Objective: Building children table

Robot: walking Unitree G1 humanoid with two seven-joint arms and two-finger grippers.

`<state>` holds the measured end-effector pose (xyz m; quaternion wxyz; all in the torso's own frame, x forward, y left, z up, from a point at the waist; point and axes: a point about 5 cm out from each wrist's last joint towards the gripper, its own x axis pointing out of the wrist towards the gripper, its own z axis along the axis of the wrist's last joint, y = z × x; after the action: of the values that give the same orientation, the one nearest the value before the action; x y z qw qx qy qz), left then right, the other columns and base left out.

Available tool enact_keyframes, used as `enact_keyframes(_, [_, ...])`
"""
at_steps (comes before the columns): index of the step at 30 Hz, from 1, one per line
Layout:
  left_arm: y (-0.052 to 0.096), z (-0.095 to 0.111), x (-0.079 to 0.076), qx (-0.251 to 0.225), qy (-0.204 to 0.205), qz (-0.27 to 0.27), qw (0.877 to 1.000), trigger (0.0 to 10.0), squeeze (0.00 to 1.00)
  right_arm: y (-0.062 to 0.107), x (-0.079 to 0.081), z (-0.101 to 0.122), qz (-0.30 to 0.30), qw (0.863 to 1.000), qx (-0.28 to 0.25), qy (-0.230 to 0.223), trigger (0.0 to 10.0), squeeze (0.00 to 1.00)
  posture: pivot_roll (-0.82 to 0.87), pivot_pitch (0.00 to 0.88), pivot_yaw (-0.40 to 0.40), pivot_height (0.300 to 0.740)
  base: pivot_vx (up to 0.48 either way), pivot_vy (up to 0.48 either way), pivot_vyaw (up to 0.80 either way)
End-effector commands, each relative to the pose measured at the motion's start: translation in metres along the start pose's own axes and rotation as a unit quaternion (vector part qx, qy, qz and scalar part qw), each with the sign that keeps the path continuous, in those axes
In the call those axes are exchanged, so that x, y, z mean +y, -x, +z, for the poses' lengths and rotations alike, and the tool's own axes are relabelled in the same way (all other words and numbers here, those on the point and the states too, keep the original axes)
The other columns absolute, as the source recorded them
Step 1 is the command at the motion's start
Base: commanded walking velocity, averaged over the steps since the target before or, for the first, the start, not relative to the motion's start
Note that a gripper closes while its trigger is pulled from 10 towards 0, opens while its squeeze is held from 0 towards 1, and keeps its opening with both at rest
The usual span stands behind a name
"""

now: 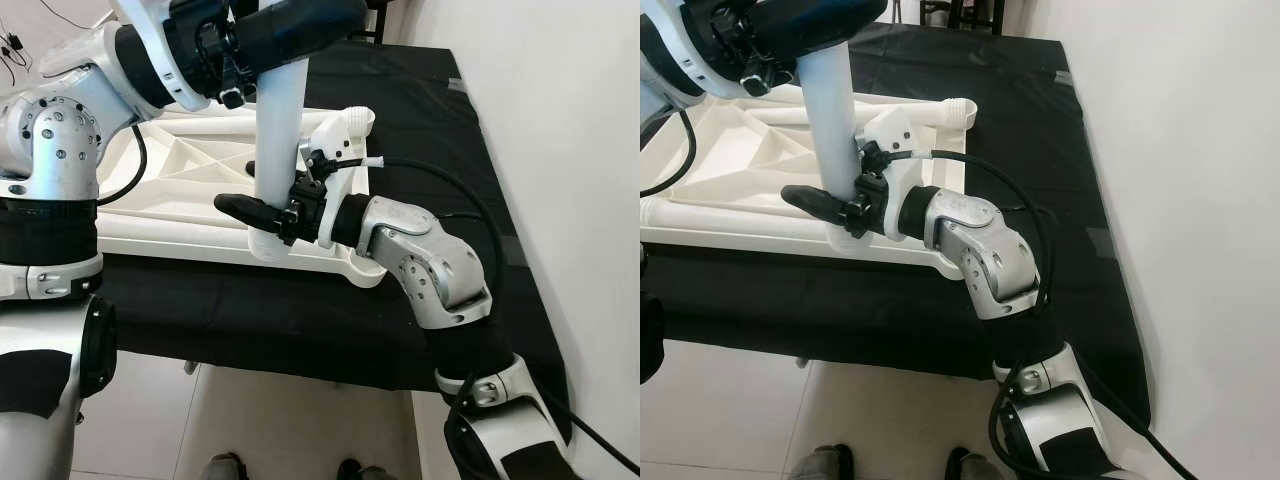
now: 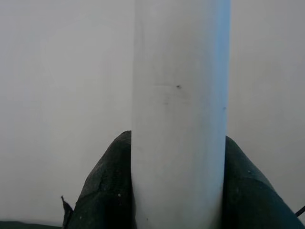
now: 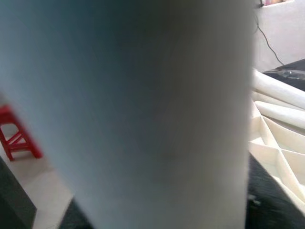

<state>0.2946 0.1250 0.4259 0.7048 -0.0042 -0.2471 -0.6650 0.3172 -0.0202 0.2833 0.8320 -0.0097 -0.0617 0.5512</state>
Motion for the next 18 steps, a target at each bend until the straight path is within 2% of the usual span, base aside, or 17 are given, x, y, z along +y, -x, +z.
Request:
enact_keyframes(1, [-0.029, -0.005, -0.017, -0.006, 0.024, -0.110, 0.994, 0.0, 0.00, -0.011, 0.012, -0.004, 0.026, 0.999, 0.006, -0.023, 0.0, 0.00, 0.08, 0.143, -0.048, 0.740, 0.000, 0.000, 0.00])
enact_keyframes(10, [-0.027, -0.002, -0.022, -0.025, 0.033, -0.132, 0.990, 0.0, 0.00, -0.009, 0.009, -0.001, 0.019, 0.999, -0.025, -0.032, 0.0, 0.00, 0.08, 0.149, -0.046, 0.740, 0.000, 0.000, 0.00])
enact_keyframes(11, [-0.025, -0.001, -0.023, -0.030, 0.035, -0.130, 0.990, 0.0, 0.19, -0.009, 0.007, 0.000, 0.011, 0.999, -0.029, -0.032, 0.0, 0.00, 0.08, 0.150, -0.046, 0.740, 0.000, 0.000, 0.00])
enact_keyframes(12, [-0.025, -0.001, -0.023, -0.030, 0.035, -0.130, 0.990, 0.0, 0.19, -0.009, 0.007, 0.000, 0.011, 0.999, -0.029, -0.032, 0.0, 0.00, 0.08, 0.150, -0.046, 0.740, 0.000, 0.000, 0.00])
enact_keyframes(13, [-0.023, 0.000, -0.022, -0.031, 0.033, -0.120, 0.992, 10.0, 1.00, -0.008, 0.002, 0.000, -0.006, 0.999, -0.030, -0.029, 0.0, 0.00, 0.08, 0.157, -0.045, 0.740, 0.000, 0.000, 0.00])
enact_keyframes(15, [-0.006, 0.006, -0.011, -0.046, 0.017, -0.049, 0.998, 10.0, 1.00, 0.002, -0.020, -0.002, -0.082, 0.996, -0.037, -0.022, 0.0, 0.00, 0.09, 0.175, -0.043, 0.740, 0.000, 0.000, 0.00])
enact_keyframes(16, [-0.006, 0.006, -0.011, -0.046, 0.017, -0.049, 0.998, 10.0, 1.00, 0.002, -0.020, -0.002, -0.082, 0.996, -0.037, -0.022, 0.0, 0.00, 0.09, 0.175, -0.043, 0.740, 0.000, 0.000, 0.00])
enact_keyframes(18, [0.003, 0.010, -0.005, -0.050, 0.004, -0.011, 0.999, 10.0, 1.00, 0.008, -0.030, -0.002, -0.114, 0.993, -0.038, -0.018, 0.0, 0.00, 0.09, 0.181, -0.043, 0.740, 0.000, 0.000, 0.00])
